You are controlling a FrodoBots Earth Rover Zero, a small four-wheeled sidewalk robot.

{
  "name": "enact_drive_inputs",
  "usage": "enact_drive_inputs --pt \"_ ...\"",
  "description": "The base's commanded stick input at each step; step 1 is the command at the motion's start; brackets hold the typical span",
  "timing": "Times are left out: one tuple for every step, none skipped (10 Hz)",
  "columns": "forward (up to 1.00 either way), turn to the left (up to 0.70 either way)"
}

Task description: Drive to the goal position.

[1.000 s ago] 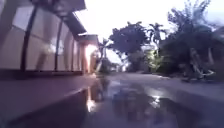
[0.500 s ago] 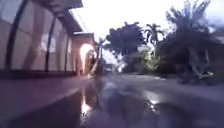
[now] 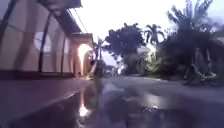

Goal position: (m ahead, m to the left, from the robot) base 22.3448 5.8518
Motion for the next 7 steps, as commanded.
enact_drive_inputs --pt "0.70 0.00" --pt "0.70 0.00" --pt "0.70 0.00" --pt "0.70 0.00" --pt "0.70 0.00" --pt "0.70 0.00" --pt "0.70 0.00"
